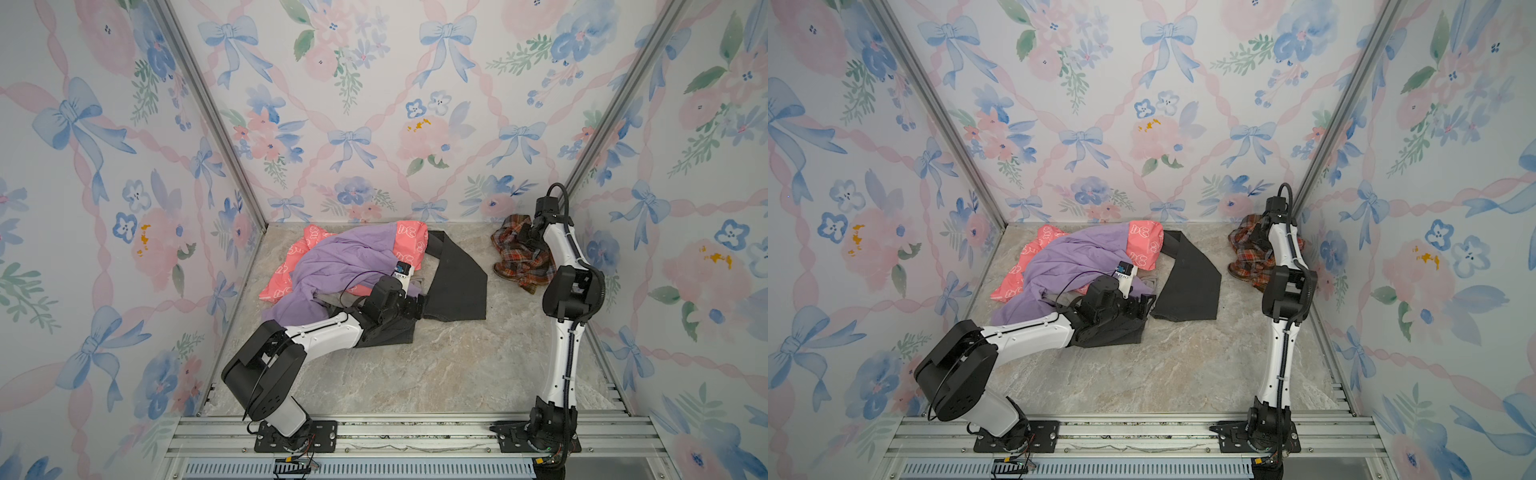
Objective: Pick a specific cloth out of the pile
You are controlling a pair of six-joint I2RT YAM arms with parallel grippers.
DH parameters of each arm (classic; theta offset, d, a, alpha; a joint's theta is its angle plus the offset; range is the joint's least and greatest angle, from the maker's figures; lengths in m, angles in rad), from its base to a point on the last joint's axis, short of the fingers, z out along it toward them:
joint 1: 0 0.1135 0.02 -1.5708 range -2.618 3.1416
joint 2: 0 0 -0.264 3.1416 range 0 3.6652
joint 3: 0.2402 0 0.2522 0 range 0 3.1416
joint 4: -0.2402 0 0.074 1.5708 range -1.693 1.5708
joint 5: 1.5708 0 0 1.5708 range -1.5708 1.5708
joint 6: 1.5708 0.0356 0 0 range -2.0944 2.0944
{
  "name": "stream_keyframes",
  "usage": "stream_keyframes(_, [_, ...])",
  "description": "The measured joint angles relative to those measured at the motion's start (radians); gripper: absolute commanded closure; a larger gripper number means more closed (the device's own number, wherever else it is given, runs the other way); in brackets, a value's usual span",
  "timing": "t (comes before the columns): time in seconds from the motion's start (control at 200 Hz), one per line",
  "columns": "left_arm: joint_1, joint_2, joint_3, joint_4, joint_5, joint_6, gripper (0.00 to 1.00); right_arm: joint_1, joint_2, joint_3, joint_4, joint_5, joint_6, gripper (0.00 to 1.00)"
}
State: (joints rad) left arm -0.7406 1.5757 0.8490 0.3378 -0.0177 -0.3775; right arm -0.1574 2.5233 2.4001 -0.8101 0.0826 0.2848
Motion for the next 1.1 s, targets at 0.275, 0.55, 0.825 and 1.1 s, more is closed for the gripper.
stream_keyframes(0.275, [-0.020, 0.000, 0.015, -0.003, 0.000, -0.002, 0.10, 0.037, -0.286, -0.351, 0.083, 0.031, -0.046, 0.18])
stream_keyframes(0.55, [-0.028, -0.075, 0.010, -0.034, -0.073, -0.001, 0.03, 0.083, -0.756, -0.745, 0.319, 0.057, -0.032, 0.12])
stream_keyframes(0.825, [-0.042, -0.257, -0.099, -0.057, -0.213, -0.002, 0.02, 0.145, -0.921, -1.239, 0.494, 0.035, 0.106, 0.20])
stream_keyframes(1.1, [-0.037, -0.277, -0.148, -0.062, -0.256, -0.017, 0.02, 0.152, -0.914, -1.367, 0.542, -0.010, 0.240, 0.26])
